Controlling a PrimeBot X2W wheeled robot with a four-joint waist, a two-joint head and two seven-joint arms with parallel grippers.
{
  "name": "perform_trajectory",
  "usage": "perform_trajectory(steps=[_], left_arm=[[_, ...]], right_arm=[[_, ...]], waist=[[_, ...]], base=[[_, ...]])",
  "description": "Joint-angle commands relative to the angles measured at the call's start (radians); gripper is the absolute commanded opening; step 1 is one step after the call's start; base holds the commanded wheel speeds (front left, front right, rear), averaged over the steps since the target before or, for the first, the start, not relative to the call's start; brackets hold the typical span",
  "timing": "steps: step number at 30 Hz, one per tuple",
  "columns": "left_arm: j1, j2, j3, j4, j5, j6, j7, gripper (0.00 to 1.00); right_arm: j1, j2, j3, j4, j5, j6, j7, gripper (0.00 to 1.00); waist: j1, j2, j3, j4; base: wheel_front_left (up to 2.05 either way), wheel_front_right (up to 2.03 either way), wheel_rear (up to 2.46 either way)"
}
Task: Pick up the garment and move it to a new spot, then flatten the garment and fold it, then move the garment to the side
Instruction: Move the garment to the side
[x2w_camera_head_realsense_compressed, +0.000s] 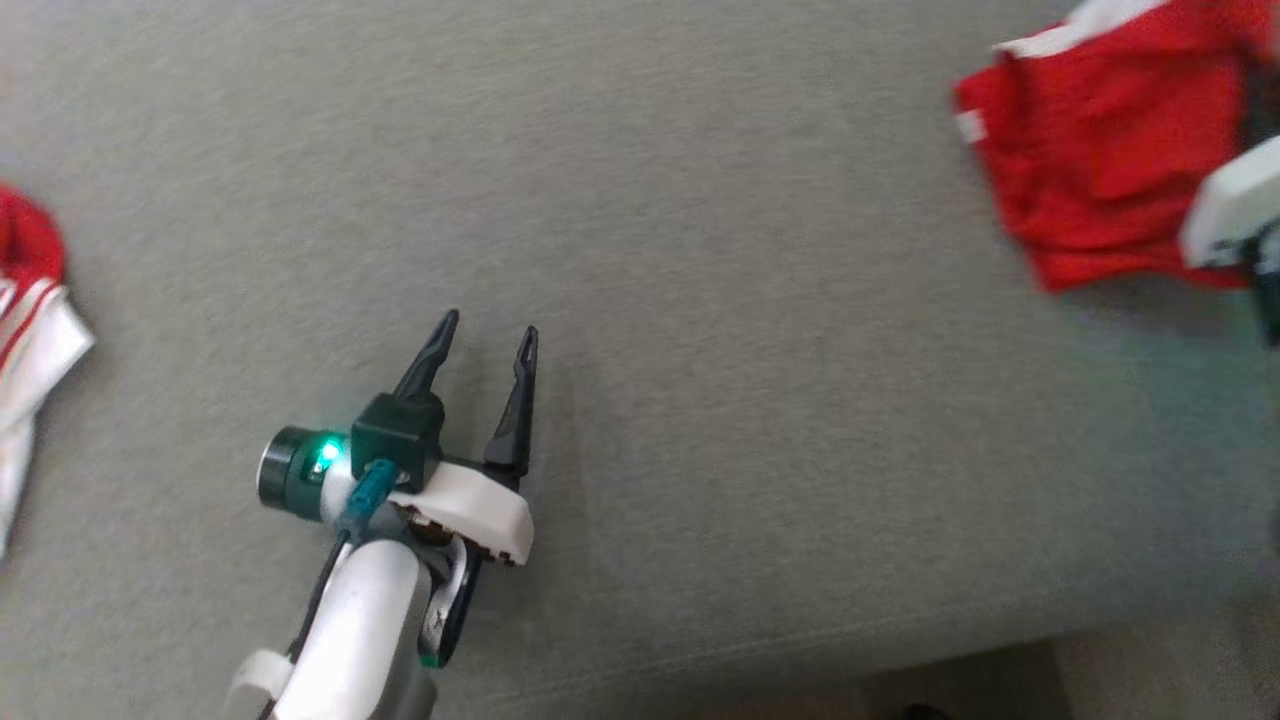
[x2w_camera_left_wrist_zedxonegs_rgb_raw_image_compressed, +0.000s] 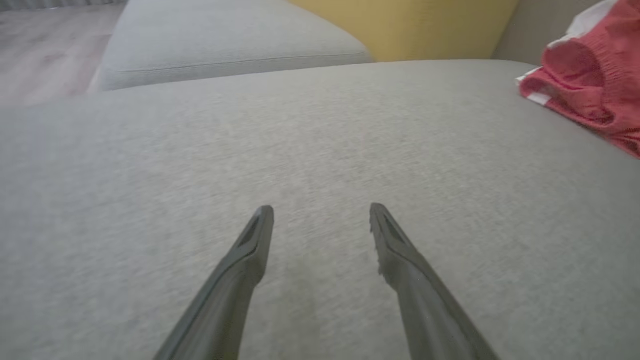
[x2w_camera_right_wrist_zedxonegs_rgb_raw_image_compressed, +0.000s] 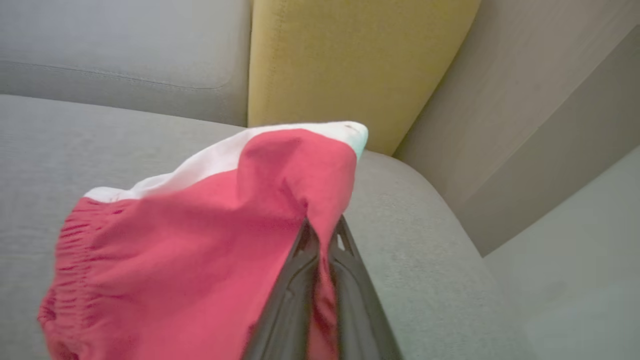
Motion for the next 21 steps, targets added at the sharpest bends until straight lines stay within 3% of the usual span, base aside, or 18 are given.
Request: perform_trajectory(steps=[1,8,18,19,20,21], left_arm=[[-0.009,0.007,0.027,-0.039,-0.008,0.006,-0.006,1.0],[0.0,0.007,0.034,-0.055,-0.014,0.012,-0.006,1.0],[-0.014,0.007,0.039,-0.058,-0.009,0.01,-0.006,1.0],[-0.014,0.007,0.04,-0.057,-0.008,0.01,-0.006,1.0],[-0.015,0.007,0.041,-0.056,-0.008,0.009,-0.006,1.0],[-0.016,0.007,0.041,-0.055,-0.009,0.009,-0.006,1.0]], right_arm=[[-0.034,-0.047,-0.031,-0.012,-0.033,0.007,0.009,0.0],[-0.079,-0.112,-0.142,-0.001,-0.116,0.007,0.011,0.0],[-0.106,-0.136,-0.26,0.017,-0.179,0.007,-0.004,0.0],[-0.109,-0.133,-0.271,0.019,-0.185,0.007,-0.006,0.31],[-0.112,-0.13,-0.282,0.021,-0.19,0.007,-0.01,0.78],[-0.115,-0.124,-0.294,0.023,-0.194,0.007,-0.014,1.0]], waist=[[-0.0001,0.0,0.028,0.072],[-0.0001,0.0,0.036,0.087],[-0.0001,0.0,0.042,0.069],[-0.0001,0.0,0.042,0.069],[-0.0001,0.0,0.043,0.07],[-0.0001,0.0,0.042,0.071]], base=[[0.0,0.0,0.0],[0.0,0.0,0.0],[0.0,0.0,0.0],[0.0,0.0,0.0],[0.0,0.0,0.0],[0.0,0.0,0.0]])
